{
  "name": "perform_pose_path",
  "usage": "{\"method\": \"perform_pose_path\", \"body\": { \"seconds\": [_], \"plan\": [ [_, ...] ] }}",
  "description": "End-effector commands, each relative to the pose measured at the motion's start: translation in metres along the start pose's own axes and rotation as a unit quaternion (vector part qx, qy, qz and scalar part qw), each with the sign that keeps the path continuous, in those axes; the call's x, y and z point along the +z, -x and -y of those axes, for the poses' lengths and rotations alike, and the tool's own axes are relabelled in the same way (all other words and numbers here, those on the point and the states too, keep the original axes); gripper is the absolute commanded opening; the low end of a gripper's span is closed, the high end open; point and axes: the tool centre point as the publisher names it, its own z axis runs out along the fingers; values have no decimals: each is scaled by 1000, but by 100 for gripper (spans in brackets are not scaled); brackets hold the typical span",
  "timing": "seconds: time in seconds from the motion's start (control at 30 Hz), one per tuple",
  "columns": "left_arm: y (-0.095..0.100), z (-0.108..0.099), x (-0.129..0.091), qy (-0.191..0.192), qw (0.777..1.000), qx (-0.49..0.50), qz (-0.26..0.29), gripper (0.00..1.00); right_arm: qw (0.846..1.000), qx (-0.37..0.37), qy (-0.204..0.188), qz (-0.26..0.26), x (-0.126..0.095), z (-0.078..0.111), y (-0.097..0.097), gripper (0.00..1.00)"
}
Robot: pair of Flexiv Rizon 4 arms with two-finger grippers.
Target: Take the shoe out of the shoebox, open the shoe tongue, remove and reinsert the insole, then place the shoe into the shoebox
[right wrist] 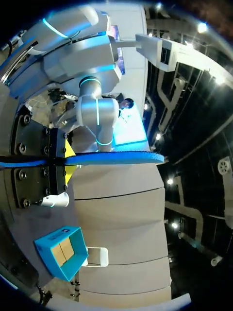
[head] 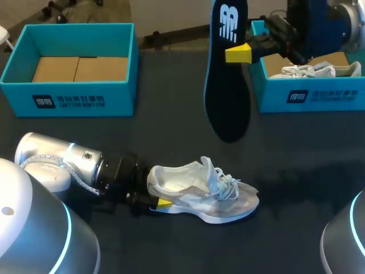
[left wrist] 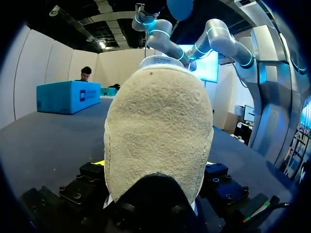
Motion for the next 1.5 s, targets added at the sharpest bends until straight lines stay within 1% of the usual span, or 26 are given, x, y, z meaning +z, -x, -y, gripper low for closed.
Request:
{"method": "perform_pose_path", "body": {
  "seconds": [0.03, 0.07, 0.17, 0.2, 0.27, 0.3, 0.33, 0.43, 0.57, 0.6, 0.63, 1.03, 1.3, 1.5],
  "plan": [
    [2, -2, 2, 0, 1000, 0, 0, 0, 1000, -4, 18, 3, 1, -1, -1, 0],
    [2, -2, 2, 0, 1000, 0, 0, 0, 1000, 9, 23, 1, 0, -3, -3, 0],
    [2, -2, 2, 0, 1000, 0, 0, 0, 998, 58, 32, 9, -6, -9, -18, 0],
    [2, -2, 2, 0, 1000, 0, 0, 0, 998, 57, 27, 19, -9, -12, -25, 0],
    [2, -2, 2, 0, 1000, 0, 0, 0, 997, 56, 42, 23, -12, -19, -36, 0],
    [2, -2, 2, 0, 1000, 0, 0, 0, 996, 64, 33, 50, -14, -21, -41, 0],
    [2, -2, 2, 0, 1000, 0, 0, 0, 996, 65, 33, 54, -15, -22, -44, 0],
    [2, -2, 2, 0, 1000, 0, 0, 0, 994, 73, 15, 79, -15, -21, -53, 0],
    [2, -2, 2, 0, 1000, 0, 0, 0, 992, 94, 5, 85, -15, -15, -66, 0],
    [2, -2, 2, 0, 1000, 0, 0, 0, 988, 122, -6, 93, -17, -12, -77, 0],
    [2, -2, 2, 0, 1000, 0, 0, 0, 987, 127, -7, 102, -22, -13, -86, 0],
    [2, -2, 2, 0, 1000, 0, 0, 0, 987, 127, -7, 102, -22, -13, -86, 0],
    [2, -2, 2, 0, 1000, 0, 0, 0, 983, 144, 12, 108, -14, -14, -106, 0],
    [2, -2, 2, 0, 1000, 0, 0, 0, 982, 149, 11, 113, -9, -14, -110, 0]
  ]
}}
